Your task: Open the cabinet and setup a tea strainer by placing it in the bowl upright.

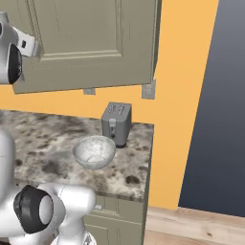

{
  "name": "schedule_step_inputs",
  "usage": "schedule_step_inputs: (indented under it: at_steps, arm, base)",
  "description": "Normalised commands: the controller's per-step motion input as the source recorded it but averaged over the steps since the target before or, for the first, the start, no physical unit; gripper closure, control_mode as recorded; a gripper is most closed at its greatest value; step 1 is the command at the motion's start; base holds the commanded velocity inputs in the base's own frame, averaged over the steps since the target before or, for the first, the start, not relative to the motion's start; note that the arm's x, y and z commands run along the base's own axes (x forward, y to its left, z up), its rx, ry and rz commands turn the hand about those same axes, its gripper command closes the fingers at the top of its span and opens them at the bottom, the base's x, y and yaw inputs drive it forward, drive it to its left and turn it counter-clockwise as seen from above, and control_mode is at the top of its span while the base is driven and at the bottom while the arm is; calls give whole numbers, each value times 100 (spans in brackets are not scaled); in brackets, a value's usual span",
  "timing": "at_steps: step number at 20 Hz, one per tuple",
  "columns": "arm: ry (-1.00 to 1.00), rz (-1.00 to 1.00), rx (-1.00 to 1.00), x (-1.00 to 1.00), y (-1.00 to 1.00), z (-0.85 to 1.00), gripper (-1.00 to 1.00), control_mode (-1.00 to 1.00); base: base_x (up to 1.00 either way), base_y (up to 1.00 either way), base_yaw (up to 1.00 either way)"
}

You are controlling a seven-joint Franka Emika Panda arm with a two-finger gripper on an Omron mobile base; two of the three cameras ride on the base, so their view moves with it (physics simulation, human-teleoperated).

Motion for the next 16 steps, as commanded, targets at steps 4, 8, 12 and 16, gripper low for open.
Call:
schedule_step_inputs:
  at_steps: [4, 8, 12, 16]
  arm:
    - [12, 15, 2, -66, -78, 29, 100, -100]
    - [6, 19, 0, -96, -66, 22, 100, -100]
    - [-3, 12, 0, -100, -72, 11, 100, -100]
    - [-12, 3, 0, -66, -86, 0, 100, -100]
  base:
    - [0, 0, 0]
    - [0, 0, 0]
    - [0, 0, 0]
    - [0, 0, 0]
